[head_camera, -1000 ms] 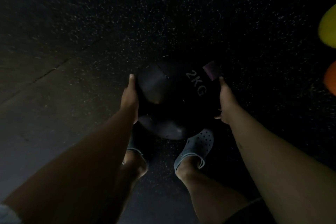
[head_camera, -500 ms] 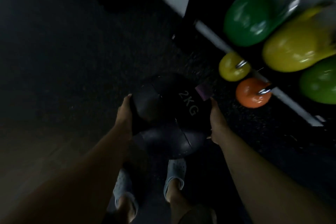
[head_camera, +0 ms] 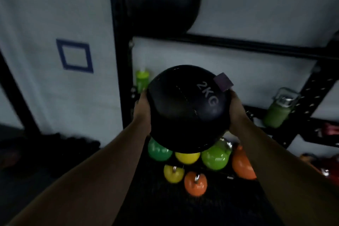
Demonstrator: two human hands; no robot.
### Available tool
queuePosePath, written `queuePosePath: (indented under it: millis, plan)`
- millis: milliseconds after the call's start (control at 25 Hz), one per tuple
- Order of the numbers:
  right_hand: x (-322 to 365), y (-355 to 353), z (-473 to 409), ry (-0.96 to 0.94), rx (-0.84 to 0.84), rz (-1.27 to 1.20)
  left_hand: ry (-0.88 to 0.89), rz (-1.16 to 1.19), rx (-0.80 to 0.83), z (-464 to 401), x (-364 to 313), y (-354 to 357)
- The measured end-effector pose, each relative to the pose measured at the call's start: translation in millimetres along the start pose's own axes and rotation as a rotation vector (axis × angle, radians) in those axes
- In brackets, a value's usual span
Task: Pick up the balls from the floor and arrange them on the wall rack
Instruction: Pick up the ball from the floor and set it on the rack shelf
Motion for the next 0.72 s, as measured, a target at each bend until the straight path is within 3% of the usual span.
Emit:
queuePosePath:
  millis: [200,360,520,720]
  plan:
    - [190,-51,45,-0.362,-0.046,-0.064,0.141,-0.002,0.29,39,-137,168]
    - [284,-88,59,-0.527,-0.093,-0.078,0.276,0.0,0.424,63,-199,255]
    - [322,-95,29,-0.541,-0.048,-0.084,0.334,-0.035,0.428,47,-215,292]
    - [350,-77,-42,-0.536,0.03,-0.082,0.361,-0.037,0.279,-7,-229,315]
Point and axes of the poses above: each hand's wrist, its own z-axis away from the middle knuckle, its own y-axis out of the palm, x = y × z, the point moved 10 cm from there along -z, towards the middle knuckle, and after that the axes turned 1 degree about x, right-handed, at the moved point
